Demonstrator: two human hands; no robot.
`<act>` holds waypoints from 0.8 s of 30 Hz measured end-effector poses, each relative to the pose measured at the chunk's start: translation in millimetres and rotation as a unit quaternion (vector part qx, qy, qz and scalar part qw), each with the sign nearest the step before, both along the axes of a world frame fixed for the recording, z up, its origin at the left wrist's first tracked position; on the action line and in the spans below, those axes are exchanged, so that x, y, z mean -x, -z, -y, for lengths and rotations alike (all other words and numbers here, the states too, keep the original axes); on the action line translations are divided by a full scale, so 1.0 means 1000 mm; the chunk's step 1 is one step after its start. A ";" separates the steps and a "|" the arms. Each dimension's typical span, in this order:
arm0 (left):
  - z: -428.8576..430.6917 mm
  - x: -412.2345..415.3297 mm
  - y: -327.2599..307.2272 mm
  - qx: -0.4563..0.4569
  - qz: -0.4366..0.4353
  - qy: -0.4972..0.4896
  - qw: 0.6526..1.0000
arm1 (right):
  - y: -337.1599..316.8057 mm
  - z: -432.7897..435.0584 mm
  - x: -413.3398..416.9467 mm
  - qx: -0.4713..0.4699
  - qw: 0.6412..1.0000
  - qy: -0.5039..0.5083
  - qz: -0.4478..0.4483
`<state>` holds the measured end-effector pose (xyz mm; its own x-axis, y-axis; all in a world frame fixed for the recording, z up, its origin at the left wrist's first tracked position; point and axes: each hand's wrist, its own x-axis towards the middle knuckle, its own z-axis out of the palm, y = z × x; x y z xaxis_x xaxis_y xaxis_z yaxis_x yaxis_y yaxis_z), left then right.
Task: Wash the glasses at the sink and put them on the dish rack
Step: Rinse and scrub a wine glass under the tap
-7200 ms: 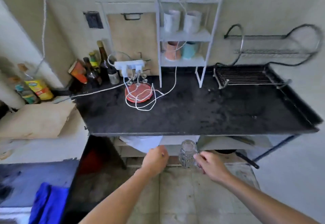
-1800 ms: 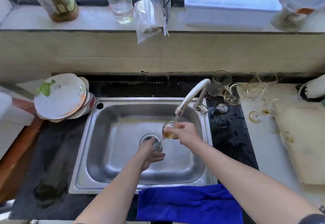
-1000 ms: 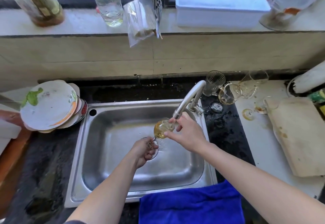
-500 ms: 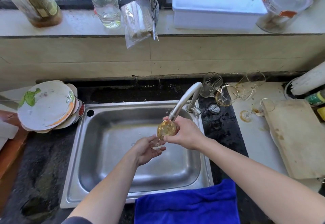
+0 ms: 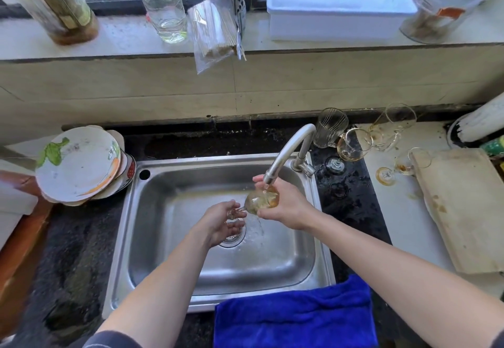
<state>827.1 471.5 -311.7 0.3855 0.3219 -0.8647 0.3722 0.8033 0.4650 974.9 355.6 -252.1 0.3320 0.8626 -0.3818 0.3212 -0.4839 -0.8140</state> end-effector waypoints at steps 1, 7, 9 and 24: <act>-0.001 -0.001 0.000 -0.011 0.003 -0.010 1.000 | 0.000 -0.001 0.000 -0.005 1.000 0.017 -0.011; 0.009 0.001 -0.002 -0.007 0.038 -0.012 0.999 | 0.003 -0.007 0.002 0.000 0.994 0.086 -0.069; 0.010 0.002 -0.003 0.000 0.024 0.019 1.000 | 0.003 -0.007 0.003 0.003 0.997 0.047 -0.067; -0.009 0.009 -0.026 -0.379 -0.133 0.070 0.913 | 0.022 0.014 -0.006 0.072 0.976 0.168 -0.118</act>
